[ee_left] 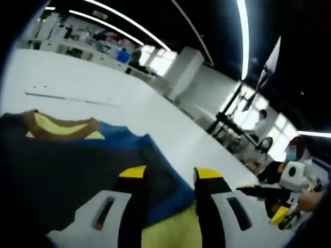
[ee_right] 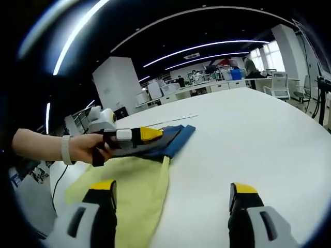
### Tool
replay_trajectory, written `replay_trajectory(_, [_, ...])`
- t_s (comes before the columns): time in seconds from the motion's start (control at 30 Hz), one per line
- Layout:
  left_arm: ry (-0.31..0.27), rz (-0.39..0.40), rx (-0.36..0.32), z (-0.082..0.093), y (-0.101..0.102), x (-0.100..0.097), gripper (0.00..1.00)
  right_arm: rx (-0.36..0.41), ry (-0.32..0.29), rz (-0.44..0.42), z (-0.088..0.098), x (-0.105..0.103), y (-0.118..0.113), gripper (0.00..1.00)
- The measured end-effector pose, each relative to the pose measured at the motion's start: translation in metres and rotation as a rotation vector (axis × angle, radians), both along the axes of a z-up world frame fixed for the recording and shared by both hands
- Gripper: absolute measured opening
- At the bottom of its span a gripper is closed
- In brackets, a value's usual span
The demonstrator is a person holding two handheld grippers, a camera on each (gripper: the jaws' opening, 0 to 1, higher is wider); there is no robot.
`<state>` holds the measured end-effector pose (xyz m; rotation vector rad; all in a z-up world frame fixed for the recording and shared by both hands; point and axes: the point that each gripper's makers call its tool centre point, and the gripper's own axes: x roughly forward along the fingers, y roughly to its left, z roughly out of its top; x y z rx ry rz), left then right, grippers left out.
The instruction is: Fold the garment on the visible template until the final outline fits inside the template.
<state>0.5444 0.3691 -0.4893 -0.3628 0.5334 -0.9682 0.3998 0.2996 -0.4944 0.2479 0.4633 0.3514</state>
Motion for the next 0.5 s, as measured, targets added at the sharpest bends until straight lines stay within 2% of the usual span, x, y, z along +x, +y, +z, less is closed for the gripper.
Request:
replay_trajectory(0.07, [-0.033, -0.021, 0.005, 0.005, 0.001, -0.001, 0.52, -0.004, 0.0, 0.008, 0.0, 0.001, 0.002, 0.91])
replay_trajectory(0.1, [-0.081, -0.042, 0.013, 0.01, 0.002, -0.003, 0.59, -0.006, 0.001, 0.013, 0.0, 0.002, 0.004, 0.91])
replay_trajectory(0.23, [-0.159, -0.059, 0.047, 0.019, 0.011, -0.005, 0.81, -0.007, -0.008, 0.027, 0.004, 0.005, 0.009, 0.91])
replay_trajectory(0.3, [-0.147, -0.061, 0.037, 0.022, 0.016, -0.007, 0.84, -0.01, -0.008, 0.035, 0.005, 0.008, 0.011, 0.91])
replay_trajectory(0.37, [-0.171, -0.071, 0.043, 0.028, 0.022, -0.009, 0.89, -0.014, -0.011, 0.043, 0.006, 0.01, 0.014, 0.92])
replay_trajectory(0.43, [-0.186, -0.077, 0.061, 0.03, 0.03, -0.011, 0.94, -0.016, -0.013, 0.055, 0.008, 0.012, 0.017, 0.92])
replay_trajectory(0.47, [-0.217, -0.071, 0.097, 0.031, 0.039, -0.011, 0.97, -0.019, -0.015, 0.059, 0.009, 0.013, 0.019, 0.93])
replay_trajectory(0.5, [-0.225, -0.073, 0.113, 0.03, 0.044, -0.012, 0.98, -0.022, -0.02, 0.065, 0.01, 0.013, 0.02, 0.93])
